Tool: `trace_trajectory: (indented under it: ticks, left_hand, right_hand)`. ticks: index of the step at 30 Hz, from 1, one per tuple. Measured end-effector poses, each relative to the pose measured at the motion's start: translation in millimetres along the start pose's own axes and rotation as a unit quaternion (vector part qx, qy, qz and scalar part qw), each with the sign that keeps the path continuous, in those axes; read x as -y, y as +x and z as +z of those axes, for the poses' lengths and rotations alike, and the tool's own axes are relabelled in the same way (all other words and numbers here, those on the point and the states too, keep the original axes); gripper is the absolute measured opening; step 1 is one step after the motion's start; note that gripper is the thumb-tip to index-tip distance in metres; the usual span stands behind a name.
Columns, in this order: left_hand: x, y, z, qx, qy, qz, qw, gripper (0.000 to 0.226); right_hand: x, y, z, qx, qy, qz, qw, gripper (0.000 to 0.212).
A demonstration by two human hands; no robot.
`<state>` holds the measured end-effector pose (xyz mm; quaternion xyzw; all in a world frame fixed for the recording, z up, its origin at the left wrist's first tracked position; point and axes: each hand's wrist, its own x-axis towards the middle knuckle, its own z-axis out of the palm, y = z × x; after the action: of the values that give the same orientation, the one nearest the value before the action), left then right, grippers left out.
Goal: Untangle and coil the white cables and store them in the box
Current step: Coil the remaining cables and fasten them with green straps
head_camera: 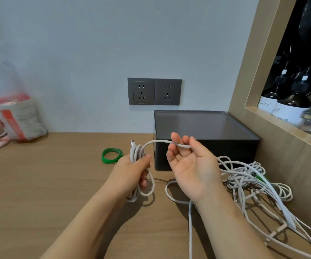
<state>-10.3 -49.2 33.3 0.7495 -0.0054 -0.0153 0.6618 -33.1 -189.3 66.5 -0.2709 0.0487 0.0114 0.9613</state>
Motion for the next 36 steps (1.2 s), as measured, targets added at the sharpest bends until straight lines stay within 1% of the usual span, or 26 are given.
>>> trace_trajectory:
  ticks: [3, 6, 8, 9, 10, 11, 13, 14, 15, 16, 18, 19, 20, 21, 22, 23, 25, 26, 27, 28, 29, 31, 32, 34, 35, 36]
  left_hand:
    - [0.0, 0.6, -1.1, -0.011, -0.003, 0.006, 1.000, 0.033]
    - [-3.4, -0.4, -1.0, 0.000, -0.052, 0.001, 0.999, 0.025]
    - [-5.6, -1.7, -0.3, 0.011, -0.109, -0.003, 0.994, 0.027]
    - [-5.1, -1.4, 0.2, 0.011, -0.124, -0.007, 0.992, 0.031]
    - [-4.5, -1.0, 0.6, 0.005, -0.136, -0.011, 0.991, 0.036]
    - [-3.8, -0.1, 1.0, -0.008, -0.150, -0.015, 0.989, 0.039]
    - [-3.4, 3.0, -1.2, -0.039, -0.183, -0.021, 0.982, 0.041]
    - [-4.1, 4.4, -3.1, -0.049, -0.199, -0.026, 0.978, 0.041]
    - [-4.6, 5.7, -5.4, -0.058, -0.211, -0.030, 0.975, 0.041]
    - [-5.1, 6.7, -7.3, -0.066, -0.220, -0.033, 0.973, 0.041]
    - [-6.0, 7.8, -10.4, -0.076, -0.228, -0.033, 0.970, 0.041]
    - [-6.1, 8.3, -10.8, -0.080, -0.229, -0.031, 0.970, 0.041]
    - [-6.5, 8.4, -10.9, -0.084, -0.229, -0.029, 0.969, 0.041]
    - [-7.1, 8.5, -11.0, -0.089, -0.230, -0.026, 0.969, 0.041]
    - [-8.0, 8.6, -11.9, -0.094, -0.233, -0.022, 0.968, 0.041]
    - [-9.0, 9.1, -13.5, -0.100, -0.238, -0.019, 0.966, 0.040]
    - [-12.0, 10.2, -19.7, -0.113, -0.257, -0.014, 0.960, 0.037]
    - [-13.4, 10.6, -23.3, -0.119, -0.270, -0.009, 0.956, 0.035]
    - [-14.6, 10.9, -25.9, -0.123, -0.283, -0.003, 0.951, 0.034]
    - [-15.6, 10.9, -27.3, -0.124, -0.292, 0.001, 0.948, 0.034]
    - [-16.3, 10.6, -27.5, -0.122, -0.297, 0.002, 0.947, 0.034]
    - [-16.8, 10.5, -26.2, -0.113, -0.309, -0.005, 0.944, 0.035]
    - [-16.7, 10.5, -26.0, -0.109, -0.317, -0.013, 0.942, 0.036]
    - [-15.4, 10.8, -27.0, -0.102, -0.326, -0.036, 0.939, 0.037]
    - [-14.3, 10.9, -27.3, -0.101, -0.323, -0.048, 0.940, 0.037]
    - [-13.2, 10.8, -27.2, -0.102, -0.317, -0.061, 0.941, 0.038]
  right_hand:
    - [-0.8, 0.2, 0.6, 0.004, 0.002, 0.005, 1.000, 0.023]
    - [-1.1, 0.5, 0.2, 0.003, -0.009, 0.001, 1.000, 0.023]
    - [-1.1, 0.8, -0.4, 0.001, -0.052, 0.005, 0.999, 0.025]
    - [-1.5, 1.4, -1.4, -0.005, -0.094, 0.011, 0.996, 0.028]
    - [-2.8, 3.1, -2.8, -0.017, -0.163, 0.014, 0.986, 0.034]
    - [-3.9, 4.5, -3.5, -0.033, -0.251, 0.013, 0.967, 0.041]
    - [-4.7, 5.1, -2.6, -0.061, -0.399, -0.020, 0.915, 0.050]
    - [-4.1, 3.9, -2.2, -0.066, -0.445, -0.052, 0.891, 0.051]
    - [-3.2, 1.8, -2.9, -0.063, -0.488, -0.101, 0.864, 0.049]
    - [-2.3, -0.2, -4.9, -0.054, -0.540, -0.164, 0.824, 0.046]
    - [-3.0, -1.4, -11.7, -0.047, -0.637, -0.302, 0.708, 0.035]
    - [-4.2, -0.7, -14.8, -0.045, -0.665, -0.353, 0.656, 0.027]
    - [-5.7, 0.4, -15.9, -0.041, -0.686, -0.384, 0.616, 0.017]
    - [-7.6, 2.5, -16.7, -0.037, -0.704, -0.400, 0.586, 0.005]
    - [-9.6, 4.6, -17.3, -0.035, -0.716, -0.410, 0.564, 0.009]
    - [-10.4, 7.7, -19.0, -0.039, -0.716, -0.413, 0.562, 0.018]
    - [-7.7, 9.6, -18.1, -0.057, -0.700, -0.404, 0.587, 0.031]
    - [-5.8, 9.9, -17.8, -0.074, -0.703, -0.389, 0.591, 0.037]
    - [-4.2, 10.9, -18.6, -0.097, -0.724, -0.362, 0.579, 0.041]
    - [-2.8, 12.0, -20.8, -0.122, -0.753, -0.329, 0.556, 0.042]
    - [-1.5, 12.6, -22.6, -0.143, -0.781, -0.306, 0.526, 0.039]
    - [0.5, 12.1, -25.2, -0.161, -0.811, -0.304, 0.473, 0.029]
    - [2.0, 11.4, -25.9, -0.162, -0.820, -0.312, 0.452, 0.025]
    - [6.5, 10.1, -26.4, -0.151, -0.836, -0.310, 0.427, 0.025]
    - [8.1, 9.6, -25.7, -0.135, -0.844, -0.304, 0.420, 0.025]
    - [8.8, 9.4, -25.2, -0.114, -0.849, -0.297, 0.421, 0.024]
